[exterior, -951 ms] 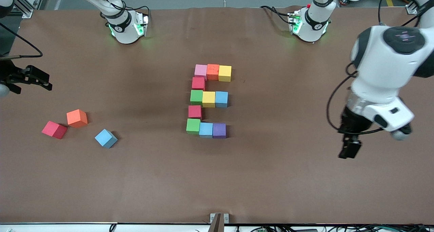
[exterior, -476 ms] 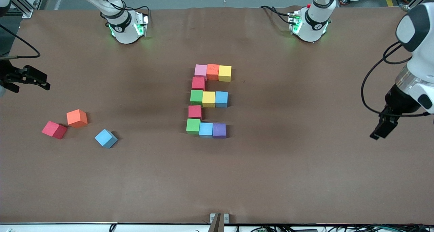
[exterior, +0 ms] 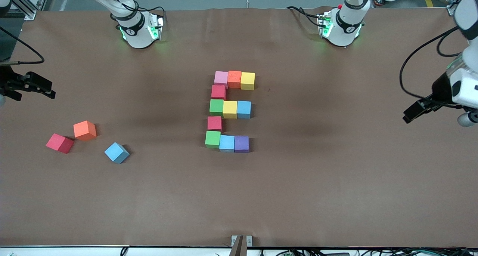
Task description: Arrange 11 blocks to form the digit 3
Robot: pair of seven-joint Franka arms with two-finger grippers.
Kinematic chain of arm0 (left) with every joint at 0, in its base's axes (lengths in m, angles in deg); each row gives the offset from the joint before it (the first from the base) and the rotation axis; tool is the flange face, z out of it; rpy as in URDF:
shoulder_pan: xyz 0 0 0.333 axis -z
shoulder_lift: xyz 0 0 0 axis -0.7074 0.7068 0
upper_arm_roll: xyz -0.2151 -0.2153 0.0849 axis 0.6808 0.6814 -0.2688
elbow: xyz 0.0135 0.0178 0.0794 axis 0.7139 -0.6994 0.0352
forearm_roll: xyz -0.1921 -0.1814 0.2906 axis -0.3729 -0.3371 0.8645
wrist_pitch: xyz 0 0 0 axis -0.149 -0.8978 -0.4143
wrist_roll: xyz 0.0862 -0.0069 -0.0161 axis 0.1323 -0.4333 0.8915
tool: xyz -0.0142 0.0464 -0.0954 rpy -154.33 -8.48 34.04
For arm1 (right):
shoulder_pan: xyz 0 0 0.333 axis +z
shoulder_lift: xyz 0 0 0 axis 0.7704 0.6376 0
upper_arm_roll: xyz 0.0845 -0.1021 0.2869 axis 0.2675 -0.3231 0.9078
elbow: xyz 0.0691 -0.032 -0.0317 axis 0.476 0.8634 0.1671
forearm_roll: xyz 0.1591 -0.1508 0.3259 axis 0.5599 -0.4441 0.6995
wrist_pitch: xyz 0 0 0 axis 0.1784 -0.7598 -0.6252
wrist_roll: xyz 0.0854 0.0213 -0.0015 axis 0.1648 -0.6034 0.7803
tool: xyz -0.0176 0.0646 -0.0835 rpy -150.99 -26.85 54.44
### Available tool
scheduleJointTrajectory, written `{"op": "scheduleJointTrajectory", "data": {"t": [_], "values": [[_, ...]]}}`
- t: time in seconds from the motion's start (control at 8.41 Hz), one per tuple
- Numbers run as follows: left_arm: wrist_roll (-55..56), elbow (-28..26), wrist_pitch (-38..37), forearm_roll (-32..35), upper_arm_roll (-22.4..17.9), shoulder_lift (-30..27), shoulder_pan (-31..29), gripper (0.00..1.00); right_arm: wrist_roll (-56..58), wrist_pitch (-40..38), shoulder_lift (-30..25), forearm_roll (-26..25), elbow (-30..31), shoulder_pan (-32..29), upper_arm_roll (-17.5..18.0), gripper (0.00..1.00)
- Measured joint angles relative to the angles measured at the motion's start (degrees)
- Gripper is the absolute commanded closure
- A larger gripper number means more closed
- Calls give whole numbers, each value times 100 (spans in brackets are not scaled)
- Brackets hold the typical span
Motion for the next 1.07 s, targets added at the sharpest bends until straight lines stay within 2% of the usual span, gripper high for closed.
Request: {"op": "scheduleJointTrajectory", "data": {"t": [0.36,0.48,0.83,1.07], "values": [[-1221,434,-798,-99,-7,-135,11,0,-143,-185,-1,4,-36,5,15,0],[-1489,462,-860,-109,1,-188,26,0,-153,-208,-1,5,-64,10,24,0],[-1625,379,-981,-117,46,-443,180,0,-173,-243,-1,8,-89,18,48,0],[-1626,369,-999,-117,-112,-485,500,0,-174,-255,-1,10,-111,48,70,0]]}}
